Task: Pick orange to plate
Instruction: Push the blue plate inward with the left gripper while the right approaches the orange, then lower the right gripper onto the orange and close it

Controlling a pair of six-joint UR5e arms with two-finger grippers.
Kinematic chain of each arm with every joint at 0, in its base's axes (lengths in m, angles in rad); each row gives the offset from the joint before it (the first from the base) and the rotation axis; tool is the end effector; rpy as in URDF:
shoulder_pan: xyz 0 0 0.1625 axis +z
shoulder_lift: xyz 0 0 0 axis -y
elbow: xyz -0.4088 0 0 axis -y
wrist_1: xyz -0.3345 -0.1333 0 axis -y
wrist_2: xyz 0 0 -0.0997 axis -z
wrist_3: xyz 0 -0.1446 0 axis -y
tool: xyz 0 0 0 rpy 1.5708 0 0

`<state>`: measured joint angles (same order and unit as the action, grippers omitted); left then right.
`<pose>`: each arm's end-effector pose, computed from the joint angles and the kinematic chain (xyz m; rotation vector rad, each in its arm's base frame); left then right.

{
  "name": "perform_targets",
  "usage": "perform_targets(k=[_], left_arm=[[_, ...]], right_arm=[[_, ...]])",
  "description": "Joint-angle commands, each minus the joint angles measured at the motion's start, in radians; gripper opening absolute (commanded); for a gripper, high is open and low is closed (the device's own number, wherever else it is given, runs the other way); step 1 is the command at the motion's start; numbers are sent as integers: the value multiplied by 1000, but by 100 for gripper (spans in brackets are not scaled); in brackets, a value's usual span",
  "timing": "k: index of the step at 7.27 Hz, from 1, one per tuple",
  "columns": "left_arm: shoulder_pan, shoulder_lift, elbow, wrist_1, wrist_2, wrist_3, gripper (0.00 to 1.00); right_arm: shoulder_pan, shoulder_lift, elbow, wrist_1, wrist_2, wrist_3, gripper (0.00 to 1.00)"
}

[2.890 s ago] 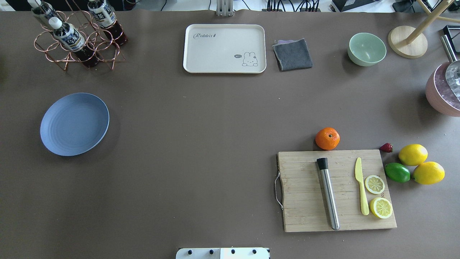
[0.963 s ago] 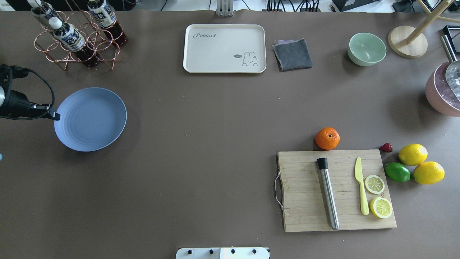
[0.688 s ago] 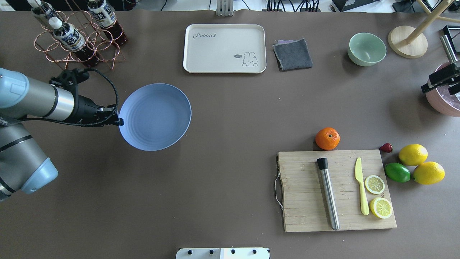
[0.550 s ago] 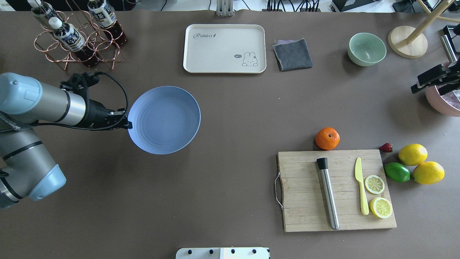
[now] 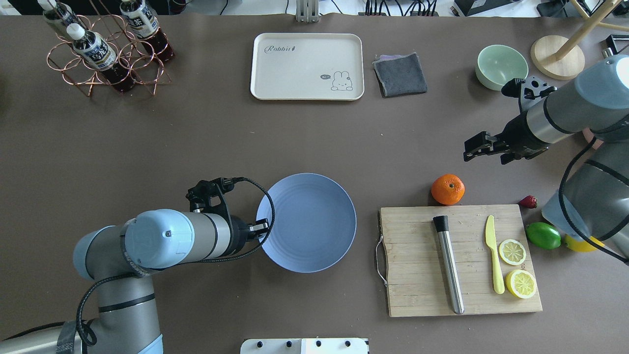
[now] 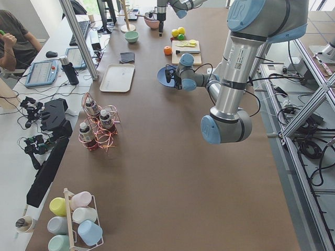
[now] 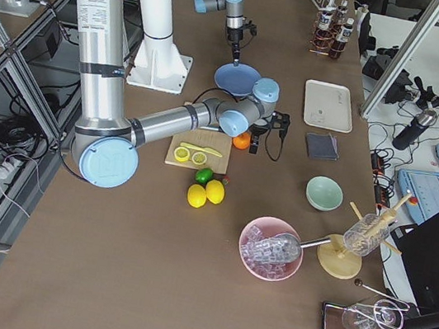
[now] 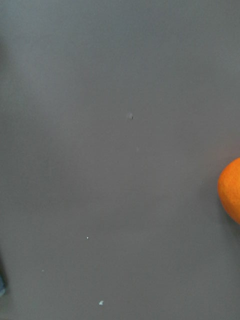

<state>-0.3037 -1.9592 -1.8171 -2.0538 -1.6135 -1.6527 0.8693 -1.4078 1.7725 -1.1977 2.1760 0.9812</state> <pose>0.5323 -0.3001 0.3161 0.0862 1.1203 -0.3206 -0.3047 -0.4398 0.4675 0.0459 -0.9155 0.0367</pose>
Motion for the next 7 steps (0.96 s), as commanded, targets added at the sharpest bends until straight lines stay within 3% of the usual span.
perform_targets(k=[1,7], left_arm=[[31,3,1,6,30,-6,0],[25,6,2,6,30,-3,0]], right_arm=[[-70,30,-39,4,-25,7,97],[-124,63,-79,4,-61,34,97]])
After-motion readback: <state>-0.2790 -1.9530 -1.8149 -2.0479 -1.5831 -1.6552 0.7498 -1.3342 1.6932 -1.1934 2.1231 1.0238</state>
